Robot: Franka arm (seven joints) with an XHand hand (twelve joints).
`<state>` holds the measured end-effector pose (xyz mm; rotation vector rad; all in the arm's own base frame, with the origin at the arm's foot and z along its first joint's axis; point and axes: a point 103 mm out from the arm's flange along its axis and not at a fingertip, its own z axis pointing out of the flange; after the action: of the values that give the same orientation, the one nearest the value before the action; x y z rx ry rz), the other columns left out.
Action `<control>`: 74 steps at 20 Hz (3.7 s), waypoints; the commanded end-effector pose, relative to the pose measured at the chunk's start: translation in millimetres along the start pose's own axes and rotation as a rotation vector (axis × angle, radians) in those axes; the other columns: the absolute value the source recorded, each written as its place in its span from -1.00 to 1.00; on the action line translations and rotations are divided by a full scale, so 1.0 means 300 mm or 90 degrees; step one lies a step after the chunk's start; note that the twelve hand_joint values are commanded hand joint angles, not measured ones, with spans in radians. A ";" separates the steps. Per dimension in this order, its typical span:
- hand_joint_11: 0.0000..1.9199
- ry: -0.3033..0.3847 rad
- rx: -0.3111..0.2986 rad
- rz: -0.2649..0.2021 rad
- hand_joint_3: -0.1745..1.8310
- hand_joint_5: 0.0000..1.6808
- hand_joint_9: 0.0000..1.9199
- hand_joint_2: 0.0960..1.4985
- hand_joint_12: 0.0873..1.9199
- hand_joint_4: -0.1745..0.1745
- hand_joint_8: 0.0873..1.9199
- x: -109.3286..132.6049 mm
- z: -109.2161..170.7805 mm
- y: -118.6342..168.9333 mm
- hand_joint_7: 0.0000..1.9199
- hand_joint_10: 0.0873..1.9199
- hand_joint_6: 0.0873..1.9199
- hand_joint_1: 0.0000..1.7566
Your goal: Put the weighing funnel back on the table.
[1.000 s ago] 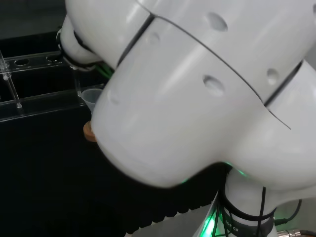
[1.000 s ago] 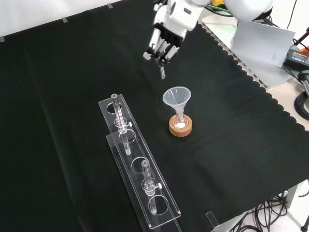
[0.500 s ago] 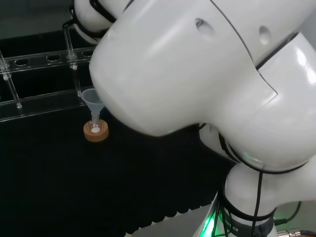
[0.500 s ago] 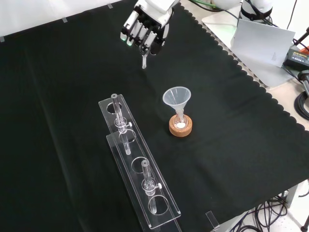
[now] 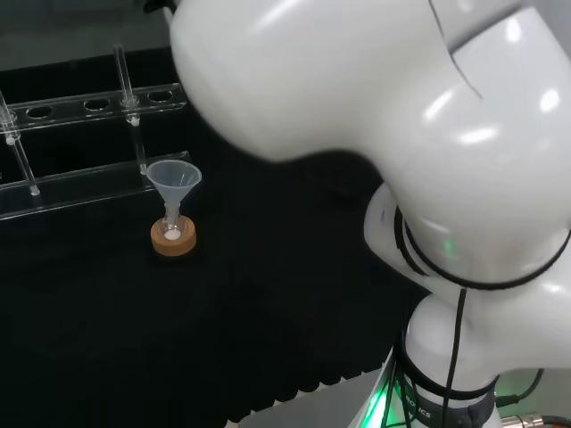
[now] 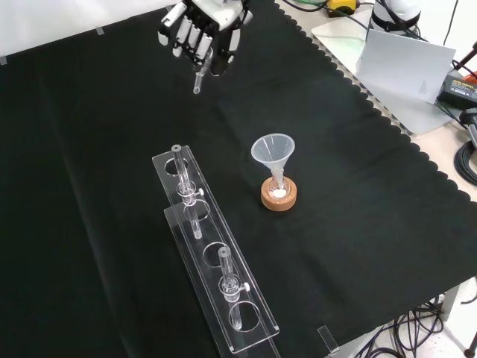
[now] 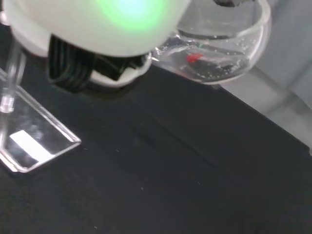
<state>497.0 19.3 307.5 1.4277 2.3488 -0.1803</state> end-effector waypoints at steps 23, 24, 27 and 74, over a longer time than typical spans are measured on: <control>-0.71 0.171 0.042 0.186 -0.23 0.89 0.41 -0.26 0.46 1.00 -1.00 -0.131 0.356 -0.268 0.89 -0.96 -1.00 0.32; -0.71 0.175 0.044 0.189 -0.23 0.89 0.41 -0.26 0.46 1.00 -1.00 -0.129 0.369 -0.278 0.89 -0.96 -1.00 0.32; -0.71 0.206 0.054 0.211 -0.22 0.89 0.41 -0.27 0.46 1.00 -1.00 -0.121 0.406 -0.301 0.89 -0.96 -1.00 0.32; -0.72 0.285 0.130 0.337 -0.23 0.89 0.41 -0.26 0.46 1.00 -1.00 0.000 0.707 -0.217 0.88 -0.97 -1.00 0.32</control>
<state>491.6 -75.4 114.5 2.2756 2.2281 0.0631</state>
